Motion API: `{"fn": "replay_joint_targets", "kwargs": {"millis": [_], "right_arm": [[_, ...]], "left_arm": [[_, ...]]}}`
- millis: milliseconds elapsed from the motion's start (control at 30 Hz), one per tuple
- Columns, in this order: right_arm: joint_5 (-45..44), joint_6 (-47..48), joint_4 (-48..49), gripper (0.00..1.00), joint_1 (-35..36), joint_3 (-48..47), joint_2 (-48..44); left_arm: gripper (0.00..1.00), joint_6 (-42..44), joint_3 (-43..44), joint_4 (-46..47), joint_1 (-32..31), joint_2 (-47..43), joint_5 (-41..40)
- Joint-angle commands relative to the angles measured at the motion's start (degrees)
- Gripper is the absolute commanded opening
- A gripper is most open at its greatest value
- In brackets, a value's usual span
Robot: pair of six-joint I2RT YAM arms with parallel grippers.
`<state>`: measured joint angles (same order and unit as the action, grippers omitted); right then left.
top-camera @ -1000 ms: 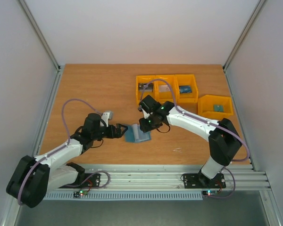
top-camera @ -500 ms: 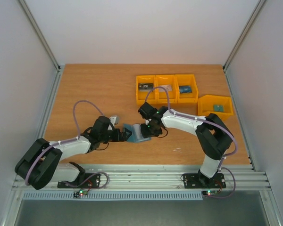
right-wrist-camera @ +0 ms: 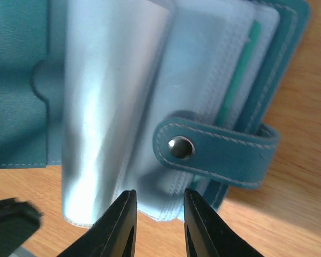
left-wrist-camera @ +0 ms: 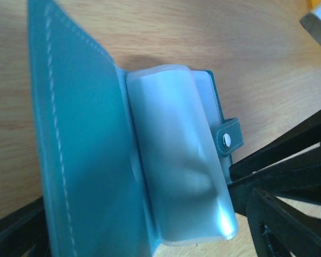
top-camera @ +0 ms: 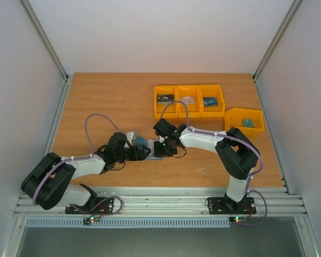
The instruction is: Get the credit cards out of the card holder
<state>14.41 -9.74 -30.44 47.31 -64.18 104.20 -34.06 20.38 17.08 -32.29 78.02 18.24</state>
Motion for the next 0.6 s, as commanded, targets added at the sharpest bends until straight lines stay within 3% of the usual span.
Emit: {"fn": "replay_joint_targets", "kwargs": {"millis": [0, 133, 233, 367, 567], "right_arm": [[4.7, -1.3, 6.2, 0.24, 0.5, 0.0, 1.5], [8.9, -1.8, 12.0, 0.24, 0.4, 0.5, 1.2], [9.0, -1.9, 13.0, 0.24, 0.3, 0.5, 0.7], [7.6, -0.7, 10.2, 0.24, -0.5, 0.4, -0.8], [4.8, 2.6, 5.0, 0.25, -4.3, 1.9, -8.0]], "left_arm": [[0.85, 0.4, -1.8, 2.2, -0.4, 0.7, -2.3], [0.61, 0.1, -2.3, 2.4, -0.4, 1.5, -3.9], [0.49, -0.1, -2.3, 2.8, -0.4, 2.3, -4.7], [0.19, 0.2, -2.1, 2.6, -0.4, 3.2, -6.8], [0.00, 3.1, -2.5, 4.9, -0.4, 2.3, -7.3]]}}
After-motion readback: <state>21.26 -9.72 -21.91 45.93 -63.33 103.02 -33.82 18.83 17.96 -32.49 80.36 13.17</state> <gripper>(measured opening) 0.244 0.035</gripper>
